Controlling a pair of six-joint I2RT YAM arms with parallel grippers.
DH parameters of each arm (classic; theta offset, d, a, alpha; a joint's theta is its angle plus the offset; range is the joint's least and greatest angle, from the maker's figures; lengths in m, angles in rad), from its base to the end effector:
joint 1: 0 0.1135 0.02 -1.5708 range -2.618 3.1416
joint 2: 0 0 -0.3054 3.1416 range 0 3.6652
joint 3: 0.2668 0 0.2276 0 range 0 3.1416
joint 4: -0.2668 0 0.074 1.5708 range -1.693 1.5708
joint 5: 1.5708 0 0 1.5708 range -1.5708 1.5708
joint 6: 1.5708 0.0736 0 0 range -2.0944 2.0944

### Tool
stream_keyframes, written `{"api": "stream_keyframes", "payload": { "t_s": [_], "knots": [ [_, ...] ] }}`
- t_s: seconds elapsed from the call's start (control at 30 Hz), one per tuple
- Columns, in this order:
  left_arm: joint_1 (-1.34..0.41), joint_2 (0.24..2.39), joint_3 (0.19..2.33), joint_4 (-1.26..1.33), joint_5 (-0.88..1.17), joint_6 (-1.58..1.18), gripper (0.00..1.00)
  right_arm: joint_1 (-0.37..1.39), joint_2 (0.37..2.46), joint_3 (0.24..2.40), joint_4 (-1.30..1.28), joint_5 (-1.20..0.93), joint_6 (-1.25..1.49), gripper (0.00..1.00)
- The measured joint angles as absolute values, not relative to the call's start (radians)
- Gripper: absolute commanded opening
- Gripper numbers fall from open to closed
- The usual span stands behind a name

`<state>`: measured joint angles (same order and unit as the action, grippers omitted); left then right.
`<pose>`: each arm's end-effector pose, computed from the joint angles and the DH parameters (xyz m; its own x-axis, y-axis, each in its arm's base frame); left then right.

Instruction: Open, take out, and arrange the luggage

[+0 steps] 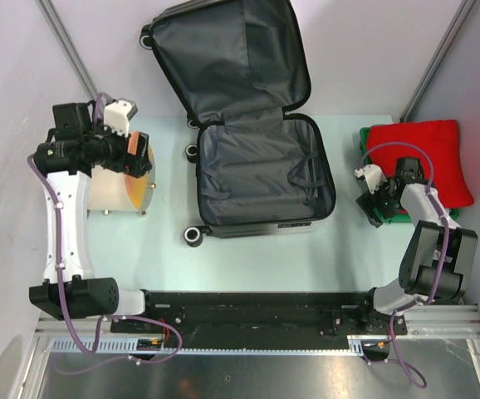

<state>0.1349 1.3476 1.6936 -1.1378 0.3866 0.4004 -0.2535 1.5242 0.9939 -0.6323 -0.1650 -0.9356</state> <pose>0.2400 0.0046 0.4411 -0.5956 0.2835 -0.7516 0.4019 0.9153 0.0268 0.2777 -0.0595 0.2247 -0.6755 -0.6452 -0.3569 -0.6059 0.7616 -0.2301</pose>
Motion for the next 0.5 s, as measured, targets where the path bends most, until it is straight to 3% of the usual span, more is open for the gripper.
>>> {"api": "stream_keyframes", "payload": {
  "t_s": [0.5],
  "knots": [
    [0.122,1.482,1.951,-1.139,0.438,0.357,1.00,-0.067,1.309,1.217,-0.649,-0.313,-0.683,1.00]
  ]
}}
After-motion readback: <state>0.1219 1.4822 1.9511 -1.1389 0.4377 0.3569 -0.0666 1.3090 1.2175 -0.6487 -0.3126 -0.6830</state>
